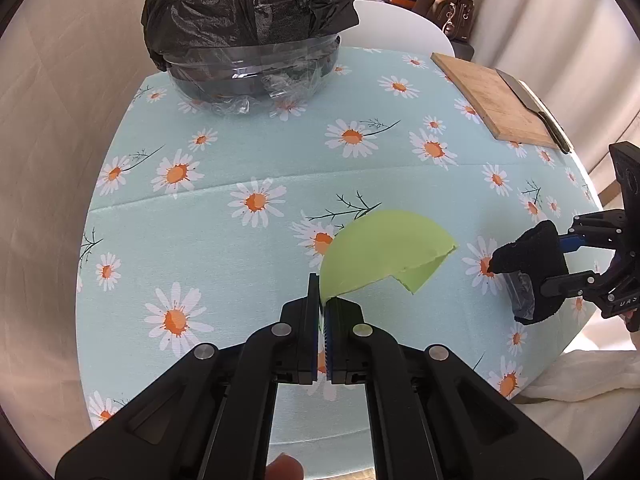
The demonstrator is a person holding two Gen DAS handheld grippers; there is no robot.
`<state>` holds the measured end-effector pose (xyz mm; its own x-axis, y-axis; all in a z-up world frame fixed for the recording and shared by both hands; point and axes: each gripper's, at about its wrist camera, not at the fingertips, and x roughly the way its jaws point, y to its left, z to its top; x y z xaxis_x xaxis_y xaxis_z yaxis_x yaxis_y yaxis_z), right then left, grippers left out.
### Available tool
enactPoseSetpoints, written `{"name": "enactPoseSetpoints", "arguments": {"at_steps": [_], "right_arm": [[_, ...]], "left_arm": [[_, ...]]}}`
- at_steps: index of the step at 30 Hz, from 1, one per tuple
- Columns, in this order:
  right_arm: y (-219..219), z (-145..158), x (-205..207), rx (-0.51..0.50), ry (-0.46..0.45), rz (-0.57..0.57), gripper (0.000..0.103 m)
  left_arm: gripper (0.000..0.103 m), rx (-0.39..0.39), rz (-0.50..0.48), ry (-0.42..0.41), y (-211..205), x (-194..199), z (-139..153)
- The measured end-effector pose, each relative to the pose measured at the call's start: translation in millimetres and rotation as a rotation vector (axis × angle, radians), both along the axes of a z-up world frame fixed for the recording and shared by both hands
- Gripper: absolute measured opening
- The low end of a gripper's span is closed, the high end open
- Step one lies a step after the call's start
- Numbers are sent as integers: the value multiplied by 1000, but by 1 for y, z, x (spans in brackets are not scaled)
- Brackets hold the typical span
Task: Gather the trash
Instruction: 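Grasp the curved green sponge with the left tool while the right tool grasps the black sponge, then carry both sponges over the bin and open both tools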
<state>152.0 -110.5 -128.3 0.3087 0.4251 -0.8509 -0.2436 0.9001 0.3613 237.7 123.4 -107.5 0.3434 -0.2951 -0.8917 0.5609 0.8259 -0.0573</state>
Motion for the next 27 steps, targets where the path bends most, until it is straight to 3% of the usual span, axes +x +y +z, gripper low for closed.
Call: {"name": "enactPoseSetpoints", "arguments": {"at_steps": [14, 22, 27], "right_arm": [[-33, 45, 10, 17, -137, -130, 47], [-55, 77, 28, 6, -186, -237, 47], [-56, 106, 55, 31, -257, -323, 48]], "left_arm": [[2, 45, 24, -55, 37, 17, 34], [2, 9, 97, -76, 75, 64, 62], [2, -11, 72, -110, 91, 103, 85]]}}
